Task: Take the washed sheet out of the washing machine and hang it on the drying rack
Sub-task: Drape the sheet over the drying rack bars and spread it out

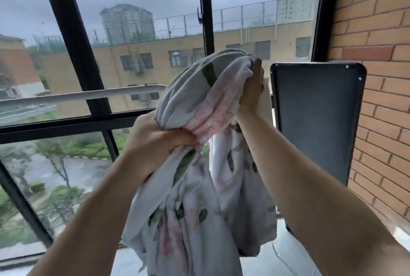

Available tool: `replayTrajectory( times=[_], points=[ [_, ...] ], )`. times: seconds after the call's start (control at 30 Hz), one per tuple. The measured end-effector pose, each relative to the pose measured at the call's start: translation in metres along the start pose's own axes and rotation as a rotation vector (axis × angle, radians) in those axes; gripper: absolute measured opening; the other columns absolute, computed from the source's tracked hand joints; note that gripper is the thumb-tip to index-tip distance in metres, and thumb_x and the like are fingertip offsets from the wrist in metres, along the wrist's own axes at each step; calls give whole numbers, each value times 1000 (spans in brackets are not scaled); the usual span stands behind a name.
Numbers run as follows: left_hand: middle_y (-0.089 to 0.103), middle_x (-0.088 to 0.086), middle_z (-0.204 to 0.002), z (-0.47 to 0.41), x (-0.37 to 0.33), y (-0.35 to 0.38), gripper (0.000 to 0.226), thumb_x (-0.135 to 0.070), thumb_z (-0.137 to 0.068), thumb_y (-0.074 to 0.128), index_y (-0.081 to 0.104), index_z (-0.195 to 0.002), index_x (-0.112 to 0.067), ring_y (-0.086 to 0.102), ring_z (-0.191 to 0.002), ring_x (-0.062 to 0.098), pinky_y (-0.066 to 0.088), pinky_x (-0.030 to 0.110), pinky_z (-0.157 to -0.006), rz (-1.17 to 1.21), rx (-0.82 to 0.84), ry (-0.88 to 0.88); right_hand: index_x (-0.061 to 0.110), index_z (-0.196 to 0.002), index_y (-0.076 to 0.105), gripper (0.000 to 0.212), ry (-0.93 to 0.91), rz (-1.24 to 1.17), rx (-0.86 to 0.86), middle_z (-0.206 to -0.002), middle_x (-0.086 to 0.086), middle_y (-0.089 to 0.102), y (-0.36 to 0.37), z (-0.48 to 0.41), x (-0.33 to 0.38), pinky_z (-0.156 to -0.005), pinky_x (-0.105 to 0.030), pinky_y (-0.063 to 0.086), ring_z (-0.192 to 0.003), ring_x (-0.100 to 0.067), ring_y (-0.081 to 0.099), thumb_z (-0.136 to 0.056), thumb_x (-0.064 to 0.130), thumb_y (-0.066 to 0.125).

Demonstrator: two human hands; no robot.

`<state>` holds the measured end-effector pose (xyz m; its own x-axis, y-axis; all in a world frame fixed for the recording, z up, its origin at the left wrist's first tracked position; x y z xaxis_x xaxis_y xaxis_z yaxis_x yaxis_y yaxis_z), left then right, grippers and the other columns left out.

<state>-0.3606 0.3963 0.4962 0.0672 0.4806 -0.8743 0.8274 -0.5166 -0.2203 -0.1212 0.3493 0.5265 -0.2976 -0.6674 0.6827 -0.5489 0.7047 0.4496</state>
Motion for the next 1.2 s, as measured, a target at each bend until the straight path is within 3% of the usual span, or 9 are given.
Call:
replayTrajectory(
  times=[0.13, 0.27, 0.37, 0.57, 0.73, 0.8, 0.97, 1.07, 1.2],
  points=[
    [76, 11, -83, -15, -2, -47, 31, -16, -49, 87, 76, -78, -14, 72, -82, 33, 57, 54, -72, -90, -326, 67, 33, -78, 66, 37, -156, 77, 27, -83, 0, 61, 59, -39, 10, -78, -31, 47, -83, -13, 58, -102, 25, 40],
    [77, -5, -83, -26, -8, -78, 28, -23, -47, 87, 78, -73, -30, 73, -81, 18, 57, 51, -78, -105, -524, 98, 15, -125, 59, 41, -323, 263, 376, -124, -14, 55, 144, -61, -4, -91, -12, 35, -109, -13, 45, -88, 26, 46],
    [76, -7, -80, -34, -15, -103, 26, -22, -48, 87, 77, -69, -34, 70, -78, 15, 58, 47, -77, -157, -652, 112, 6, -126, 55, 46, -457, 249, 435, -124, -13, 54, 181, -67, -6, -87, -3, 29, -110, -13, 42, -84, 25, 56],
    [71, -19, -66, -41, -30, -146, 28, -12, -56, 88, 74, -73, -29, 63, -62, -3, 52, 22, -59, -349, -905, 82, 11, -135, 48, 62, -489, 218, 682, -134, -11, 47, 250, -67, -25, -104, -27, 33, -125, -24, 41, -77, 25, 65],
    [67, -15, -66, -36, -38, -170, 29, -16, -59, 87, 75, -85, -16, 56, -51, -11, 39, 9, -48, -516, -1090, 55, 16, -142, 41, 74, -444, 176, 883, -143, -10, 38, 300, -57, -45, -104, -14, 23, -132, -24, 36, -75, 13, 73],
    [68, -14, -68, -35, -38, -182, 29, -24, -59, 85, 75, -86, -19, 59, -57, -6, 38, 11, -48, -604, -1142, 25, 18, -144, 39, 77, -462, 165, 950, -145, -10, 34, 313, -49, -49, -103, -14, 20, -134, -26, 32, -75, 11, 73],
    [72, 1, -86, -28, -40, -204, 29, -34, -72, 78, 72, -94, -16, 67, -86, 22, 37, 26, -59, -841, -1308, -48, 27, -146, 38, 81, -479, 131, 1078, -148, -8, 33, 341, -25, -65, -114, -39, 33, -133, -29, 36, -75, 23, 75],
    [72, 6, -104, -17, -38, -215, 33, -35, -77, 75, 67, -105, -19, 65, -96, 29, 36, 25, -67, -927, -1427, -115, 26, -148, 38, 84, -495, 99, 1142, -151, -10, 32, 356, -7, -80, -113, -32, 30, -135, -31, 35, -75, 24, 79],
    [72, 3, -101, -7, -18, -235, 26, -34, -76, 66, 63, -100, -25, 66, -93, 30, 50, 32, -74, -932, -1456, -218, 29, -149, 36, 83, -473, 79, 1195, -151, -10, 31, 370, 14, -99, -115, -40, 32, -136, -33, 34, -76, 25, 76]
  ],
)
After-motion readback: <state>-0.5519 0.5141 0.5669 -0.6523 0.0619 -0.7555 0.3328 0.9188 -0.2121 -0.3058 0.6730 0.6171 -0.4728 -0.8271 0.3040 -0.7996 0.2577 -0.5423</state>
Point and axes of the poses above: each hand's wrist, its own z-axis away from the middle knuckle, its own y-axis out of the palm, x = y × z, the point moved 9 cm from there along -z, towards the middle knuckle
